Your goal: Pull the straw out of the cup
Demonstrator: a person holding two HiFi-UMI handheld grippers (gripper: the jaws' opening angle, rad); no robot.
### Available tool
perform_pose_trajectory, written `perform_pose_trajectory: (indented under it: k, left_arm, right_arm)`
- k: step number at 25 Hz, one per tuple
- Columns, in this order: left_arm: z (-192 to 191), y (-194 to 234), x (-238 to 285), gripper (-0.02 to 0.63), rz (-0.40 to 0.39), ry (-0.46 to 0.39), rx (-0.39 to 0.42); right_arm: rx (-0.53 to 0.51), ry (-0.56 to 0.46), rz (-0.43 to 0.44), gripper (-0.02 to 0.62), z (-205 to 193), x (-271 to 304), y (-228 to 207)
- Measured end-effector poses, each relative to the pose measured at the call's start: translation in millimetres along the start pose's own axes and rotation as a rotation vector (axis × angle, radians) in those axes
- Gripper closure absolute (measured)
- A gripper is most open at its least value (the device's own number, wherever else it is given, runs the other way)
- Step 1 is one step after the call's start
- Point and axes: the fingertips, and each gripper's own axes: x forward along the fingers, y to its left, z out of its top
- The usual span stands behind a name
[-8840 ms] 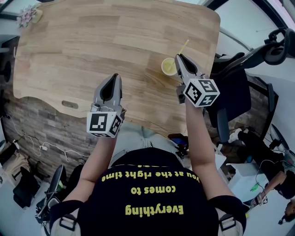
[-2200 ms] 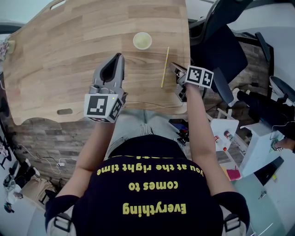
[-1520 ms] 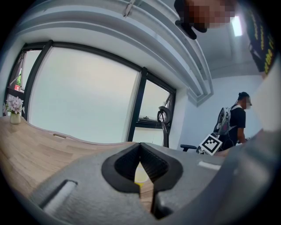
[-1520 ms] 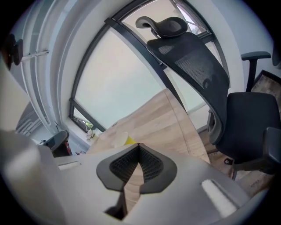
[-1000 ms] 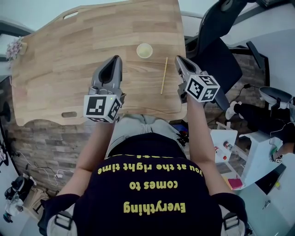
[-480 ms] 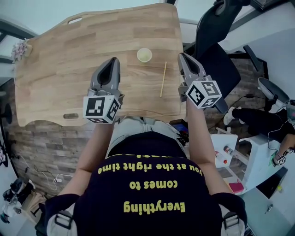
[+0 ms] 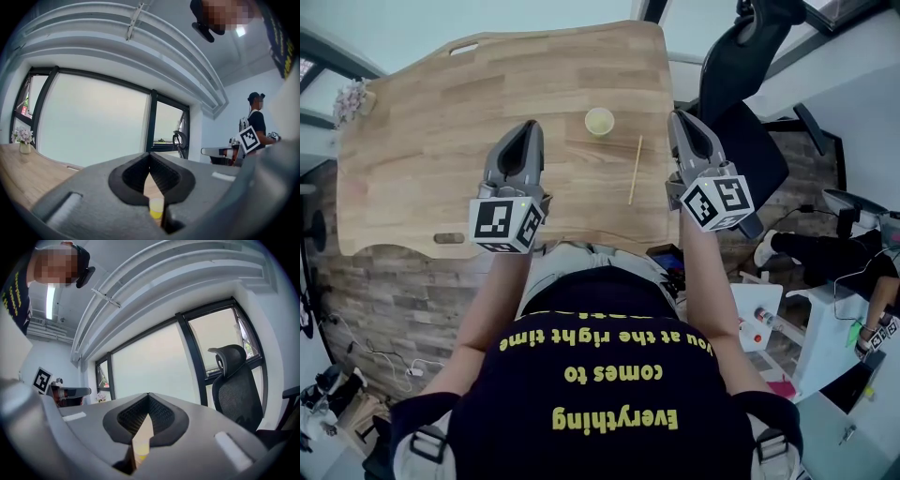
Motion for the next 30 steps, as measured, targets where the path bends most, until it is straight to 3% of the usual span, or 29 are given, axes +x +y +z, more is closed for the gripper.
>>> perform_pose_trajectory:
  k: [10, 30]
  left_arm:
    - [8, 5, -9, 0.606, 0.002, -0.004, 0.019]
    - [13, 14, -24, 0.606, 0.054, -0.024, 0.006]
  right_arm:
    - [-0.042, -0.089, 0.007, 0.589, 32, -9, 11]
    - [-0.076, -0.151, 0.04, 0.589, 64, -27, 31]
